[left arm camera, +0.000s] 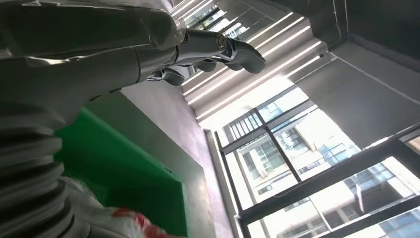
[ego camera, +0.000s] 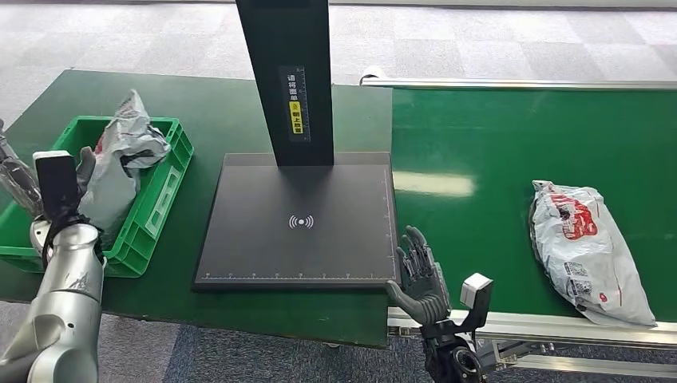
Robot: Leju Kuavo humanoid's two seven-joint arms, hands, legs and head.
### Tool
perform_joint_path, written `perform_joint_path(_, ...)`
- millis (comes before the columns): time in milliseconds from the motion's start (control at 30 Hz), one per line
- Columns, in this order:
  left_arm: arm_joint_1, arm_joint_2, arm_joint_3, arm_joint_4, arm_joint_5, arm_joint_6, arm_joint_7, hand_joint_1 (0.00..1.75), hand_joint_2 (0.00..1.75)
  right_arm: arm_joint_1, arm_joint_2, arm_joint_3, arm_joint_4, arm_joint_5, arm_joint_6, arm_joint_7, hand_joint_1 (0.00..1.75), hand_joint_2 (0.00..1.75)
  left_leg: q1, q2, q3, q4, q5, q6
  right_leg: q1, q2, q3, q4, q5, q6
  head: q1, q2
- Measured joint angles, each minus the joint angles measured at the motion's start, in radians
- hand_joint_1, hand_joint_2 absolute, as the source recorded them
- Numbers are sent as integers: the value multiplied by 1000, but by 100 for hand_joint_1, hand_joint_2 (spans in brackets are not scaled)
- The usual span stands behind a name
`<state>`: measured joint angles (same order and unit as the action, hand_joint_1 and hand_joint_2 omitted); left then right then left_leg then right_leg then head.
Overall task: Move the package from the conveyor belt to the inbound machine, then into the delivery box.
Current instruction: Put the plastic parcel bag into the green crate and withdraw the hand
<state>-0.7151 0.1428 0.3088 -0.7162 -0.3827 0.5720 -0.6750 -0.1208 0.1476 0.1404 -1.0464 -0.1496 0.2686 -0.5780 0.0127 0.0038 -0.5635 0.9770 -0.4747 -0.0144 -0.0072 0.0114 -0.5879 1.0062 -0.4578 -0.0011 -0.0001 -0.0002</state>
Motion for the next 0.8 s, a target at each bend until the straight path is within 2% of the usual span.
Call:
perform_joint_path(100, 56, -19, -42, -99, 64, -3, -1, 0, 175, 1, -2, 0, 0, 0, 0, -1, 0, 175, 0, -1, 0, 0, 0, 0, 0, 0, 0, 0, 0, 0, 0, 0)
perform_joint_path(267, 95, -31, -78, -182, 83, -2, 3, 0, 175, 4, -4, 0, 0, 0, 0, -1, 0, 175, 0, -1, 0, 0, 0, 0, 0, 0, 0, 0, 0, 0, 0, 0)
perform_joint_path(400, 135, -41, -104, -258, 132, -53, -11, 0, 175, 5, -7, 0, 0, 0, 0, -5, 0, 175, 0, 0, 0, 0, 0, 0, 0, 0, 1, 0, 0, 0, 0, 0)
perform_joint_path(467, 173, -49, -134, -315, 92, -23, -5, 0, 175, 4, -9, 0, 0, 0, -1, -9, 0, 175, 0, -1, 0, 0, 0, 0, 0, 0, 1, 0, 0, 0, 0, 0)
perform_joint_path(533, 209, -52, -174, -356, 11, 29, 35, 0, 175, 4, -10, 0, -3, 0, -1, -10, 0, 175, 0, -1, -1, 0, 0, 0, 0, 0, 0, 0, 0, 0, 0, 0)
perform_joint_path(600, 235, -50, -208, -379, -27, 33, 86, 0, 175, 5, -11, 0, -7, 0, -2, -10, 0, 175, 0, -1, -1, 0, 0, 0, 0, 0, 0, 0, 0, 0, 0, 0)
perform_joint_path(700, 271, -47, -225, -407, 67, -69, 117, 0, 175, 6, -14, 0, -13, 0, 1, -6, 0, 175, 0, 0, -1, 0, 0, 0, 0, 0, 0, 0, 0, 0, 0, 0)
perform_joint_path(800, 319, -52, -224, -457, 306, -330, 106, 0, 175, 7, -15, 0, -13, 6, 7, -8, 0, 175, 0, 0, 0, 0, 0, 0, 0, 0, 0, 0, 0, 0, 0, 0)
